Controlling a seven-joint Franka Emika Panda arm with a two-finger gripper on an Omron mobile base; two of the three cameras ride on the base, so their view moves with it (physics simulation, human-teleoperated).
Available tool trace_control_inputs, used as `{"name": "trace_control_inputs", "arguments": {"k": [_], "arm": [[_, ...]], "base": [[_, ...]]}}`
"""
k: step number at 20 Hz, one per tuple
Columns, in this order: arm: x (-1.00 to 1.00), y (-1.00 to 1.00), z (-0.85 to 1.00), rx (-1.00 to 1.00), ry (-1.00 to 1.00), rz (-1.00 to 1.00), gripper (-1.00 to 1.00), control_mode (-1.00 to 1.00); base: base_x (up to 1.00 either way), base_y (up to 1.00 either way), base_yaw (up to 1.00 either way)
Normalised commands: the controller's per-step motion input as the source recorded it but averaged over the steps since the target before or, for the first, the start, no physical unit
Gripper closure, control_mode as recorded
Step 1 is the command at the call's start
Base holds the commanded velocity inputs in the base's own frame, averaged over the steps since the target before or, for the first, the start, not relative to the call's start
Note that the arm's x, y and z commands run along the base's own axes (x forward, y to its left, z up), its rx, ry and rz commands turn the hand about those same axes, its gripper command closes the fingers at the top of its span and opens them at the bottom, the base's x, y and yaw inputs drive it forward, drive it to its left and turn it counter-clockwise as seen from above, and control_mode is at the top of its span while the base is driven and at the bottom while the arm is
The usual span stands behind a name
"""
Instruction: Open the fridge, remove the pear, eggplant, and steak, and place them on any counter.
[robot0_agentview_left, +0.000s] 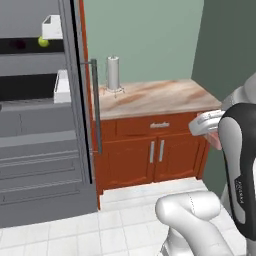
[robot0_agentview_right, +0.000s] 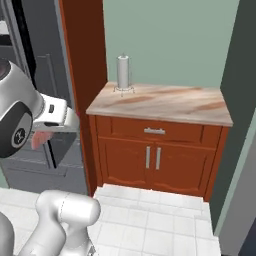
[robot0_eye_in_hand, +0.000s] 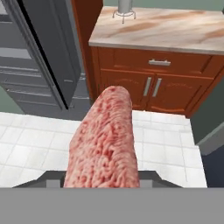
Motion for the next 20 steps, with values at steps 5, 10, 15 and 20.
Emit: {"name": "trace_control_inputs", "arguments": {"k": [5, 10, 15, 20], "arm": [[0.00, 0.00, 0.00, 0.00, 0.00, 0.00, 1.00, 1.00], [0.00, 0.00, 0.00, 0.00, 0.00, 0.00, 1.00, 1.00], [0.00, 0.00, 0.00, 0.00, 0.00, 0.00, 1.00, 1.00], [0.00, 0.00, 0.00, 0.00, 0.00, 0.00, 1.00, 1.00]], "base": [[0.51, -0.65, -0.02], [0.93, -0.24, 0.00], [1.00, -0.25, 0.00], [1.00, -0.25, 0.00]]}}
